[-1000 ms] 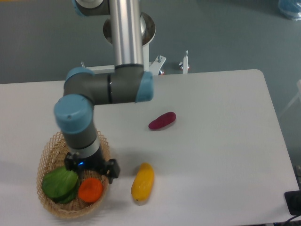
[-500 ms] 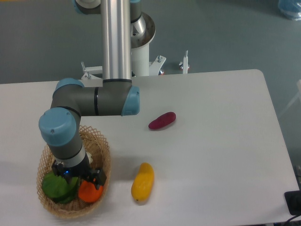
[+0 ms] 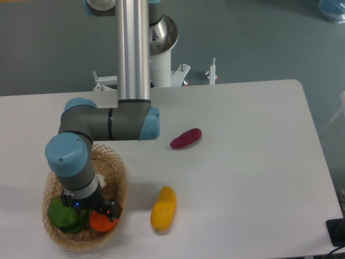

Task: Pick up the orange from the basket
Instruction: 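Close the gripper fingers around the orange inside the basket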

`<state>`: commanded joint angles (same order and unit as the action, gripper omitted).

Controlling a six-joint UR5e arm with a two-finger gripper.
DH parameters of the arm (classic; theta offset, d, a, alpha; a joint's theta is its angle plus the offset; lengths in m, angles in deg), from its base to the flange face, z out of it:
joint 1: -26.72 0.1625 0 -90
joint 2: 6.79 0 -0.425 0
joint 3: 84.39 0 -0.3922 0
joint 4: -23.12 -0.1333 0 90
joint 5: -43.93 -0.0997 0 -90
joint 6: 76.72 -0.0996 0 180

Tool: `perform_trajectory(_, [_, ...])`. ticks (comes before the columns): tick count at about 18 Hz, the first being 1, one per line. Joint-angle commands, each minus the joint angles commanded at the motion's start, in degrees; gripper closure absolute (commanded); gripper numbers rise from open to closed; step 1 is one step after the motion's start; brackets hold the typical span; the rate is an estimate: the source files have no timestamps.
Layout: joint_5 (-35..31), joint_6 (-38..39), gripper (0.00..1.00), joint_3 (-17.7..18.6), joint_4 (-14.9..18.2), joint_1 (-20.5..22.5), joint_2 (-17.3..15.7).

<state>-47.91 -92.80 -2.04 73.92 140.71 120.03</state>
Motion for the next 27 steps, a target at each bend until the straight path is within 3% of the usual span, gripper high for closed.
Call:
perform_trajectory(9, [-1.9,0.1,0.00,-0.1,-0.1,0.0,0.9])
perform_trajectory(27, [-2.6,-0.2,0.46,-0.3,0.0,0.0,-0.1])
